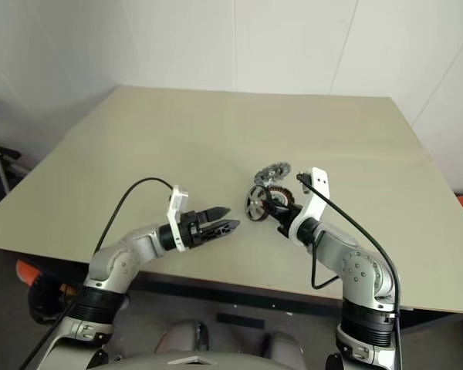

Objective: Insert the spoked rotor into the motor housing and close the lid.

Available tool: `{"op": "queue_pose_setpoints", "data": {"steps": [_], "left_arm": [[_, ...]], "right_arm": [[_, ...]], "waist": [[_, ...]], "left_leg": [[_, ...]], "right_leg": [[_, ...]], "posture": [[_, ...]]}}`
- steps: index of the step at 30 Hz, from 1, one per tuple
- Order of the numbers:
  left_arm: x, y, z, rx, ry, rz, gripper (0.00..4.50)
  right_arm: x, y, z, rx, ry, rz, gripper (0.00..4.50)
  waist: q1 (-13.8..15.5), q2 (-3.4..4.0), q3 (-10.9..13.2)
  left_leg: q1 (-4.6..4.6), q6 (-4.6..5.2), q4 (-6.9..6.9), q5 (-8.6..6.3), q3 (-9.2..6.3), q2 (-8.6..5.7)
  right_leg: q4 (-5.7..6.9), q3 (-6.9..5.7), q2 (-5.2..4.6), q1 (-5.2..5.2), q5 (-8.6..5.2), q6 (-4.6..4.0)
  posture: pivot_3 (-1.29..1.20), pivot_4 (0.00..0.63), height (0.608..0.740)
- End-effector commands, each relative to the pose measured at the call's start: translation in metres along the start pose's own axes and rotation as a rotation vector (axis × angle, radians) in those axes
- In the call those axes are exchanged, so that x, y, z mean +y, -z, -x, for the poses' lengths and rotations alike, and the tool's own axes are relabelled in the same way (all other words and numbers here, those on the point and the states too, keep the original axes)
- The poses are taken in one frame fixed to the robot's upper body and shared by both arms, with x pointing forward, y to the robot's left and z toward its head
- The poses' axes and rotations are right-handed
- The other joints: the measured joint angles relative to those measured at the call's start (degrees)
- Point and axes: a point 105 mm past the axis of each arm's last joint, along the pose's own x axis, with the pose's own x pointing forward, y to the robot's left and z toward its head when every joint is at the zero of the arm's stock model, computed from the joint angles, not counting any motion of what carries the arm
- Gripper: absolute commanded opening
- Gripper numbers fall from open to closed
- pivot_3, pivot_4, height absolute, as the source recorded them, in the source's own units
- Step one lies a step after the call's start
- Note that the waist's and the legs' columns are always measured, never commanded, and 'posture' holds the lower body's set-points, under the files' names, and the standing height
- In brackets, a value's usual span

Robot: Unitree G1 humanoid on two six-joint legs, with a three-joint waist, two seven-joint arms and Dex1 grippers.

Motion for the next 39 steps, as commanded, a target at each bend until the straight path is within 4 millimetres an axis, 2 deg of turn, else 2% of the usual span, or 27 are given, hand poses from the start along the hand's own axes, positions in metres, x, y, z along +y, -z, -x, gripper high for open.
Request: {"op": "queue_pose_setpoints", "data": {"steps": [1, 14, 21, 27, 32, 39], "left_arm": [[-0.007, -0.009, -0.001, -0.022, 0.028, -0.025, 4.50], [-0.007, -0.011, -0.002, -0.015, 0.018, -0.017, 4.50], [-0.008, -0.011, -0.001, -0.011, 0.013, -0.010, 4.50], [-0.006, -0.012, 0.000, -0.005, 0.010, -0.006, 4.50], [-0.005, -0.012, 0.001, -0.003, 0.008, -0.006, 4.50], [-0.004, -0.011, 0.001, -0.004, 0.005, 0.001, 4.50]], "right_arm": [[-0.001, -0.006, 0.004, -0.036, -0.002, -0.028, 0.28], [-0.003, 0.003, 0.022, -0.064, -0.150, -0.461, 0.28], [-0.020, -0.001, 0.031, -0.156, -0.127, -0.657, 0.28], [-0.027, -0.015, 0.033, -0.242, -0.123, -0.732, 0.28], [-0.034, -0.015, 0.029, -0.269, -0.099, -0.759, 0.28], [-0.028, -0.019, 0.021, -0.288, -0.127, -0.750, 0.28]], "waist": [[0.03, 0.00, 0.00], [0.03, 0.01, -0.01], [0.02, 0.04, -0.02], [0.02, 0.04, -0.03], [-0.03, 0.04, -0.03], [-0.02, 0.04, -0.03]], "left_leg": [[0.00, 0.00, 0.01, 0.00, 0.00, 0.00], [-0.01, 0.00, -0.01, 0.00, 0.00, 0.00], [0.00, 0.00, -0.01, 0.00, 0.01, 0.01], [-0.02, 0.00, 0.01, 0.00, 0.02, 0.01], [-0.14, 0.00, -0.01, 0.00, 0.03, 0.01], [-0.17, 0.00, 0.01, 0.00, 0.02, 0.00]], "right_leg": [[0.00, 0.00, 0.00, 0.00, -0.01, 0.01], [0.00, 0.00, 0.00, -0.02, 0.09, -0.16], [0.00, 0.00, 0.00, -0.02, -0.02, 0.04], [-0.01, 0.00, -0.01, -0.03, -0.03, 0.07], [-0.01, 0.00, 0.00, -0.13, -0.03, 0.07], [-0.01, -0.01, 0.00, -0.14, -0.03, 0.07]], "posture": [[0.00, 0.000, 0.740], [0.00, 0.000, 0.740], [0.00, 0.000, 0.740], [0.00, 0.000, 0.740], [0.00, 0.000, 0.740], [0.00, 0.000, 0.740]]}}
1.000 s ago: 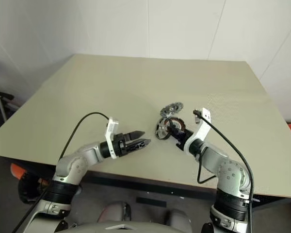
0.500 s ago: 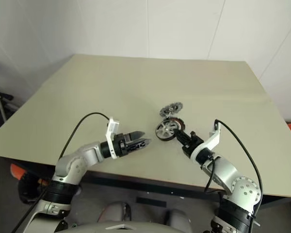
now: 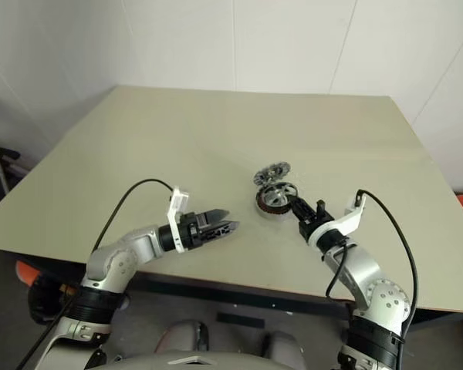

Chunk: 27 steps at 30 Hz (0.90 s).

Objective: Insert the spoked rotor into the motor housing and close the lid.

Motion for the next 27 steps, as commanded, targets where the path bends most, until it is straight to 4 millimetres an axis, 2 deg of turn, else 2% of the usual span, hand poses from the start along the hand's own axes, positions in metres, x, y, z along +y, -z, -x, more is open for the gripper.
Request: {"op": "queue_pose_setpoints", "data": {"steps": [1, 15, 25, 27], "left_arm": [[-0.004, -0.012, 0.000, -0.031, 0.024, -0.032, 4.50], [-0.008, -0.015, -0.002, -0.027, 0.027, -0.034, 4.50], [-0.008, -0.018, -0.002, -0.027, 0.028, -0.034, 4.50], [-0.008, -0.019, -0.003, -0.027, 0.029, -0.034, 4.50]], "right_arm": [[0.016, -0.003, -0.004, -0.019, -0.073, 0.020, 0.28], [0.012, 0.004, -0.016, -0.024, -0.088, 0.009, 0.28], [0.006, 0.002, -0.016, -0.033, -0.073, 0.002, 0.28], [0.006, 0.002, -0.016, -0.033, -0.073, 0.001, 1.05]], "waist": [[0.00, 0.00, 0.00], [-0.02, 0.00, 0.00], [-0.05, 0.00, 0.00], [-0.05, 0.00, 0.00]], "left_leg": [[0.00, 0.00, 0.00, 0.00, 0.00, 0.00], [-0.02, 0.00, 0.02, 0.00, 0.00, 0.00], [-0.02, 0.00, 0.02, 0.00, 0.00, 0.00], [-0.02, 0.00, 0.02, 0.00, 0.00, 0.00]], "right_leg": [[0.00, 0.00, 0.00, 0.00, 0.00, 0.00], [0.00, 0.00, 0.00, -0.01, 0.00, -0.01], [0.00, 0.00, 0.00, -0.01, 0.00, -0.01], [0.00, 0.00, 0.00, -0.01, 0.00, -0.01]], "posture": [[0.00, 0.000, 0.740], [0.00, 0.000, 0.740], [0.00, 0.000, 0.740], [0.00, 0.000, 0.740]]}}
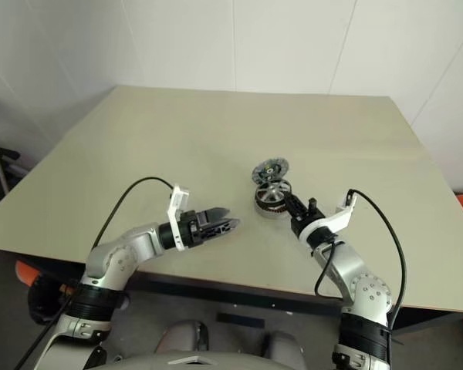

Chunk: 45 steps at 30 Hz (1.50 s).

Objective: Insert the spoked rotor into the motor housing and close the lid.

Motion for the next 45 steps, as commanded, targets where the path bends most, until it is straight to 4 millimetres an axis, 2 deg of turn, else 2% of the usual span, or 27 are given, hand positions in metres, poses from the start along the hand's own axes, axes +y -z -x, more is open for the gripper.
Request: {"op": "queue_pose_setpoints", "data": {"steps": [1, 7, 20, 29, 37, 39, 41, 45], "left_arm": [[-0.007, -0.015, -0.001, -0.028, 0.026, -0.041, 4.50], [-0.007, -0.015, -0.002, -0.029, 0.027, -0.041, 4.50], [-0.007, -0.012, -0.002, -0.026, 0.037, -0.033, 4.50], [-0.006, -0.010, -0.001, -0.027, 0.039, -0.029, 4.50], [-0.005, -0.009, -0.001, -0.030, 0.037, -0.029, 4.50], [-0.004, -0.009, -0.001, -0.030, 0.034, -0.029, 4.50], [-0.003, -0.009, -0.001, -0.031, 0.032, -0.029, 4.50], [-0.003, -0.010, -0.001, -0.031, 0.031, -0.032, 4.50]], "right_arm": [[0.013, -0.003, -0.002, -0.007, -0.052, 0.017, 1.33], [0.012, -0.003, -0.002, -0.005, -0.044, 0.020, 3.27], [0.038, -0.014, 0.011, 0.008, -0.083, 0.141, 3.27], [0.027, -0.016, 0.020, 0.056, 0.010, 0.243, 3.27], [0.021, -0.016, 0.019, 0.062, 0.076, 0.344, 3.27], [0.026, -0.017, 0.018, 0.048, 0.094, 0.475, 3.27], [0.039, -0.019, 0.015, 0.003, 0.076, 0.631, 3.27], [0.062, -0.004, 0.004, 0.023, 0.036, 1.026, 2.37]], "waist": [[0.01, 0.00, 0.00], [-0.05, -0.03, -0.02], [0.10, -0.03, -0.02], [0.14, -0.03, -0.02], [0.07, -0.03, -0.03], [0.08, -0.03, -0.03], [0.07, -0.03, -0.03], [0.04, -0.03, -0.03]], "left_leg": [[0.00, 0.00, 0.00, 0.00, 0.00, 0.00], [0.01, 0.00, 0.00, 0.00, 0.00, 0.00], [-0.25, 0.01, 0.03, 0.00, -0.01, -0.01], [-0.37, 0.05, 0.09, -0.02, -0.04, -0.01], [-0.33, 0.04, 0.18, -0.02, -0.04, 0.02], [-0.35, 0.05, 0.23, -0.03, -0.04, 0.02], [-0.41, 0.05, 0.25, -0.03, -0.05, 0.02], [-0.51, 0.05, 0.26, -0.03, -0.06, 0.02]], "right_leg": [[0.00, 0.00, 0.00, 0.00, 0.00, 0.00], [0.00, 0.00, 0.00, 0.01, 0.00, 0.00], [0.00, -0.03, 0.00, -0.17, 0.02, 0.01], [-0.02, -0.08, 0.00, -0.20, 0.02, 0.03], [-0.01, -0.08, 0.00, -0.12, 0.01, 0.05], [-0.01, -0.09, 0.00, -0.14, 0.03, 0.06], [0.00, -0.09, 0.00, -0.17, 0.04, 0.08], [0.00, -0.09, 0.00, -0.16, 0.04, 0.10]], "posture": [[0.00, 0.000, 0.740], [0.00, 0.000, 0.740], [0.00, 0.000, 0.740], [0.00, 0.000, 0.740], [0.00, 0.000, 0.740], [0.00, 0.000, 0.740], [0.00, 0.000, 0.740], [0.00, 0.000, 0.740]]}}
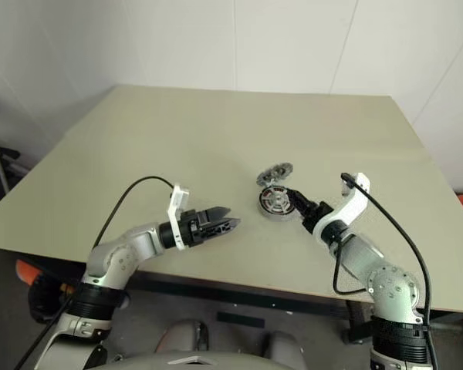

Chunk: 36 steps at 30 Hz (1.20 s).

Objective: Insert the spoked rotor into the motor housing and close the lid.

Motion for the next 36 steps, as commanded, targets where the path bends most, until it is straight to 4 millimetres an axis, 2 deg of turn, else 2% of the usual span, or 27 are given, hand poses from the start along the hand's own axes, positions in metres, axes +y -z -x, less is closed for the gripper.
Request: {"op": "queue_pose_setpoints", "data": {"steps": [1, 4, 7, 11, 18, 21, 27, 36], "left_arm": [[-0.003, -0.009, -0.001, -0.023, 0.019, -0.030, 4.50], [-0.004, -0.009, -0.001, -0.023, 0.020, -0.035, 4.50], [-0.005, -0.010, -0.001, -0.024, 0.018, -0.037, 4.50], [-0.005, -0.010, -0.001, -0.027, 0.015, -0.038, 4.50], [-0.006, -0.013, -0.002, -0.055, 0.007, -0.104, 4.50], [-0.006, -0.013, -0.002, -0.057, 0.012, -0.126, 4.50], [-0.004, -0.009, -0.002, -0.038, 0.025, -0.279, 4.50], [0.003, -0.002, 0.003, -0.020, 0.023, -0.324, 4.50]], "right_arm": [[0.036, -0.011, -0.007, -0.055, -0.075, 0.339, 2.14], [0.044, 0.001, -0.016, -0.021, -0.099, 0.492, 1.07], [0.044, 0.013, -0.025, 0.013, -0.107, 0.536, 0.02], [0.044, 0.023, -0.035, 0.040, -0.119, 0.552, 0.02], [0.037, 0.020, -0.043, 0.037, -0.102, 0.563, 0.02], [0.035, 0.018, -0.044, 0.030, -0.093, 0.564, 0.02], [0.030, 0.017, -0.043, 0.025, -0.069, 0.566, 0.02], [0.018, 0.023, -0.041, 0.049, -0.036, 0.564, 0.02]], "waist": [[-0.03, 0.00, 0.00], [-0.01, -0.02, -0.01], [0.11, -0.02, -0.01], [-0.14, -0.02, -0.01], [-0.19, -0.02, -0.01], [-0.16, -0.02, -0.01], [-0.18, -0.02, -0.01], [-0.18, -0.01, -0.01]], "left_leg": [[0.03, 0.00, 0.01, 0.00, 0.00, 0.00], [0.09, 0.00, 0.01, 0.00, -0.01, 0.03], [0.08, 0.03, 0.05, -0.02, -0.04, 0.01], [0.05, 0.18, 0.17, -0.11, -0.05, 0.02], [0.08, 0.19, 0.21, -0.11, -0.04, 0.03], [0.11, 0.19, 0.21, -0.11, -0.04, 0.04], [0.13, 0.19, 0.21, -0.11, -0.04, 0.04], [0.19, 0.19, 0.21, -0.11, -0.04, 0.05]], "right_leg": [[0.00, 0.00, 0.00, -0.01, 0.00, 0.01], [0.00, 0.00, 0.02, 0.05, 0.00, 0.01], [0.00, 0.00, 0.01, 0.01, 0.01, 0.00], [0.02, 0.00, 0.01, 0.02, 0.09, -0.14], [0.05, 0.00, 0.01, 0.04, 0.22, -0.37], [0.05, 0.00, 0.01, 0.08, 0.22, -0.38], [0.06, 0.00, 0.01, 0.09, 0.23, -0.39], [0.08, 0.00, 0.01, 0.12, 0.23, -0.40]], "posture": [[0.00, 0.000, 0.740], [0.00, 0.000, 0.740], [0.00, 0.000, 0.740], [0.00, 0.000, 0.740], [0.00, 0.000, 0.740], [0.00, 0.000, 0.740], [0.00, 0.000, 0.740], [0.00, 0.000, 0.740]]}}
